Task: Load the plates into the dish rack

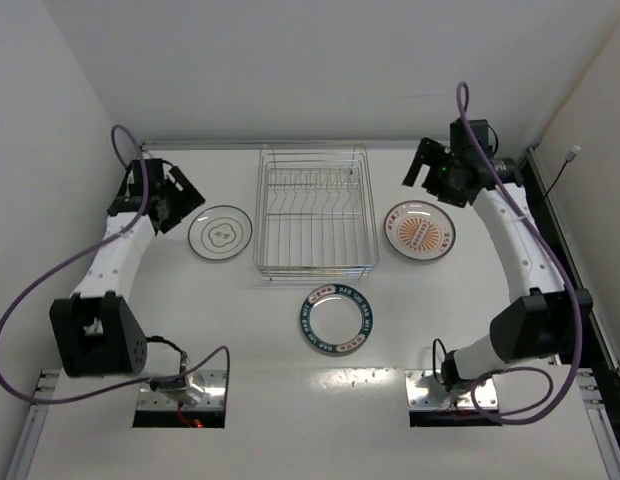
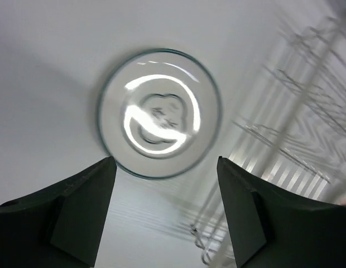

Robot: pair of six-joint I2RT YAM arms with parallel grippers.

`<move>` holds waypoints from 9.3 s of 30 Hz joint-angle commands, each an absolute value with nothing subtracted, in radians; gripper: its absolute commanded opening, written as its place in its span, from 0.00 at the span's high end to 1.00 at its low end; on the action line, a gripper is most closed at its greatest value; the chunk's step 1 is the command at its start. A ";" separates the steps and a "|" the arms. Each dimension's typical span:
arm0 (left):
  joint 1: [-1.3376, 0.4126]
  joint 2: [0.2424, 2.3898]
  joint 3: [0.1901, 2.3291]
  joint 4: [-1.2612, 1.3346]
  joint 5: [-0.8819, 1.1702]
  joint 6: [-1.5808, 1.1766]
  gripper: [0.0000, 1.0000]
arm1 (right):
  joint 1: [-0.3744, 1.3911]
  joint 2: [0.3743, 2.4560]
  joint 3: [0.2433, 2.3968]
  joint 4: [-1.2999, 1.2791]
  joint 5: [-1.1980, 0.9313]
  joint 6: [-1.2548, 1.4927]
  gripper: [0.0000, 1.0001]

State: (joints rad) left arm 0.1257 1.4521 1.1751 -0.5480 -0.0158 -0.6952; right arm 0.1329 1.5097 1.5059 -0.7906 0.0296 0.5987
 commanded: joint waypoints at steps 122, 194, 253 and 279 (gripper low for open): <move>-0.071 1.282 1.025 -0.543 0.094 -0.624 0.29 | 0.524 1.877 1.825 -0.649 0.805 0.427 1.00; 0.285 1.544 0.956 -0.133 0.394 -0.736 1.00 | 0.569 1.207 1.422 -0.792 0.386 0.460 0.51; 0.334 1.686 0.718 0.005 0.238 -0.836 1.00 | 0.405 1.239 1.348 -0.567 -0.267 0.483 0.40; 0.025 1.221 0.899 0.337 0.605 -1.215 1.00 | 0.327 1.296 1.086 0.095 -0.750 0.825 0.26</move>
State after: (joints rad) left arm 0.1001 1.2255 0.8555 0.1974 0.5529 -1.1316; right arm 0.3401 1.2751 1.1019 -0.1444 -0.6796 0.7265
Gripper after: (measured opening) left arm 0.031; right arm 0.728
